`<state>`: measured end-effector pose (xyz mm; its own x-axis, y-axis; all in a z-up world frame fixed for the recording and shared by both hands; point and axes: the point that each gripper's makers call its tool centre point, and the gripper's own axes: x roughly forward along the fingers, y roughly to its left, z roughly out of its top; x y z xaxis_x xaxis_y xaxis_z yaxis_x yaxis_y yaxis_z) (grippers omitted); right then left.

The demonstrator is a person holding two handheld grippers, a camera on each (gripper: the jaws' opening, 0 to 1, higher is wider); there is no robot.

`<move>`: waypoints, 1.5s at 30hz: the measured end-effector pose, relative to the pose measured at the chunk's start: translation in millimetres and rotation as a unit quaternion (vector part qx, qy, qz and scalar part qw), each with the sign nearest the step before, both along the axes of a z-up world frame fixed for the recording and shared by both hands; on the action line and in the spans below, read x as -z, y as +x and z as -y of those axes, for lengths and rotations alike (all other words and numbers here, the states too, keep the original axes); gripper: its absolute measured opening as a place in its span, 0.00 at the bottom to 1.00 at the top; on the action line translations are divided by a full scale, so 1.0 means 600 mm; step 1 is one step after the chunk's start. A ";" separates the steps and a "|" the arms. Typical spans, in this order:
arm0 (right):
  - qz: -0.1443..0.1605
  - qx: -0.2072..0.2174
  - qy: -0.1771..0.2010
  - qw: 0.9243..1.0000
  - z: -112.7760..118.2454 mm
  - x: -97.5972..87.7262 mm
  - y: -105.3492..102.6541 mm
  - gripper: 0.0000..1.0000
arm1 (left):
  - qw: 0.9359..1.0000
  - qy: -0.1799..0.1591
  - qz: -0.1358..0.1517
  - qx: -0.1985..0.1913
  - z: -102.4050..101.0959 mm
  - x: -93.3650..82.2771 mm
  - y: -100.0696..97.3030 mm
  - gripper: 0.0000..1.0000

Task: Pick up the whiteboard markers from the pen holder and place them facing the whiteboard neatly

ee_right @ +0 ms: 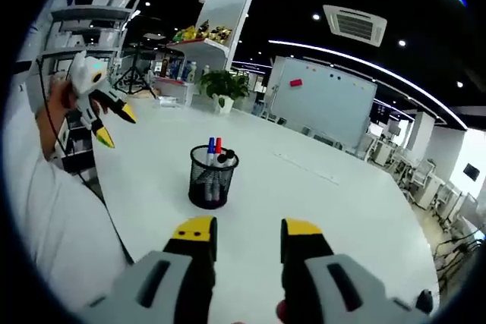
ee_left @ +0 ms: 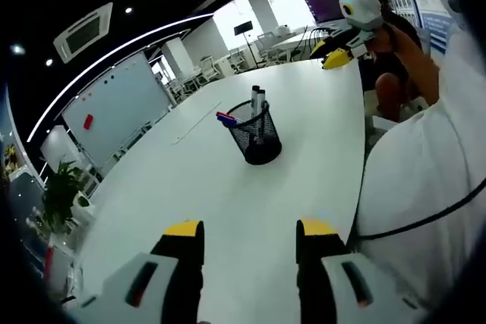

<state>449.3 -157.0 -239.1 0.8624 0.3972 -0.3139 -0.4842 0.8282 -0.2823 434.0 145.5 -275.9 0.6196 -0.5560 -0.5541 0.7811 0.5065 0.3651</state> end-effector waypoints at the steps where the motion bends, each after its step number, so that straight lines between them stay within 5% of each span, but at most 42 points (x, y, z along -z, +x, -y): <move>1: 0.003 0.002 -0.006 1.000 0.001 -0.003 0.000 0.32 | 1.000 -0.001 0.000 0.000 -0.002 0.001 0.002 0.50; 6: 0.022 -0.002 0.007 1.000 -0.001 -0.030 -0.006 0.30 | 1.000 0.009 -0.008 -0.010 -0.008 0.013 0.008 0.50; 45: 0.011 -0.056 0.019 0.998 -0.092 -0.034 0.030 0.30 | 1.000 0.021 -0.017 0.013 0.001 0.030 -0.002 0.49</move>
